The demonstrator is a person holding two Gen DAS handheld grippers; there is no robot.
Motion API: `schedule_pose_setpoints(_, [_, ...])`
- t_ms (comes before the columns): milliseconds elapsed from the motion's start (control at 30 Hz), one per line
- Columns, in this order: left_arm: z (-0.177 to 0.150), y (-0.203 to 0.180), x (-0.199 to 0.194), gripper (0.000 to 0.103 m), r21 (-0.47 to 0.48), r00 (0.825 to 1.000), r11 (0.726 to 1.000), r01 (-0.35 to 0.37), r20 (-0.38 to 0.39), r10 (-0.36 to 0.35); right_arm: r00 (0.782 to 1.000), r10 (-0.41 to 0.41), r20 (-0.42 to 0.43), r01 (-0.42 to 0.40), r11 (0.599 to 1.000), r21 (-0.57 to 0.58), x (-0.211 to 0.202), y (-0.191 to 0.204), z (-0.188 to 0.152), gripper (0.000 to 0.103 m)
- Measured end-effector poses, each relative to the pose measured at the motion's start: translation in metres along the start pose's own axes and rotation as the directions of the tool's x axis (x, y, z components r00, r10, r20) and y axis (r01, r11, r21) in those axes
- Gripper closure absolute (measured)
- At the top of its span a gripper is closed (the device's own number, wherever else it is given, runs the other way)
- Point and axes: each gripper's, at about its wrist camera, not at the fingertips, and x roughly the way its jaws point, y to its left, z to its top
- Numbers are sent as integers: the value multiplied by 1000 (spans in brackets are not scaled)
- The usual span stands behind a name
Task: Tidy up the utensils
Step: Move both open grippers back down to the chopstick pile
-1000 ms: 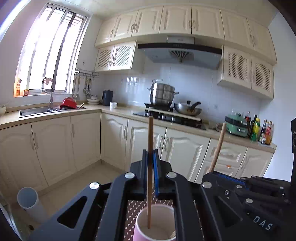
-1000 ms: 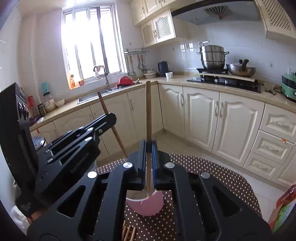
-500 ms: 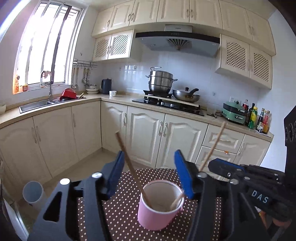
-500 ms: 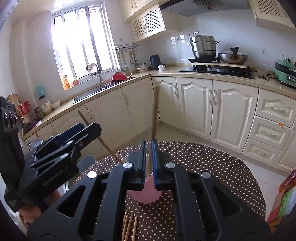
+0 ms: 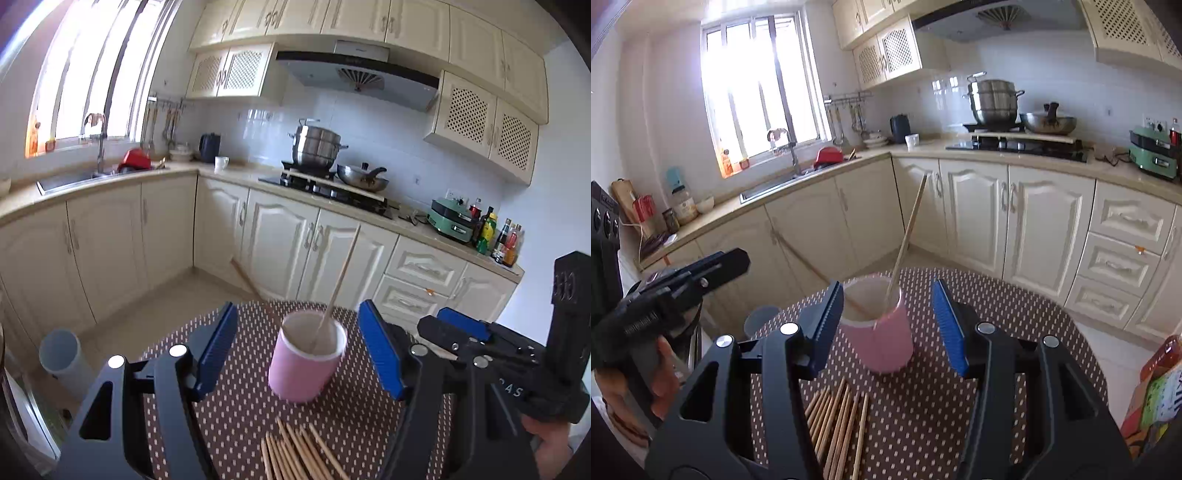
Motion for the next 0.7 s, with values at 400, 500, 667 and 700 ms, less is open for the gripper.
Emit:
schedule_pose_setpoints(400, [-82,22,32,36,121,922,986,-113,-356,150,989,22,-149,-22,1000,0,11,1,-64,53])
schedule_pose_setpoints(500, [-105,31,43,36,112,887,987,-112,-436,150,981,23,-193,-22,1000,6,17,-1,-80,53])
schedule_pose_setpoints(667, [-130,33,54,36,120,859,987,-105,-490,151,966,29,-256,-26,1000,14,25,-5,-102,53])
schedule_pose_setpoints(700, [-133,32,54,36,127,856,986,-109,-493,158,964,29,-264,-27,1000,13,25,-4,-105,53])
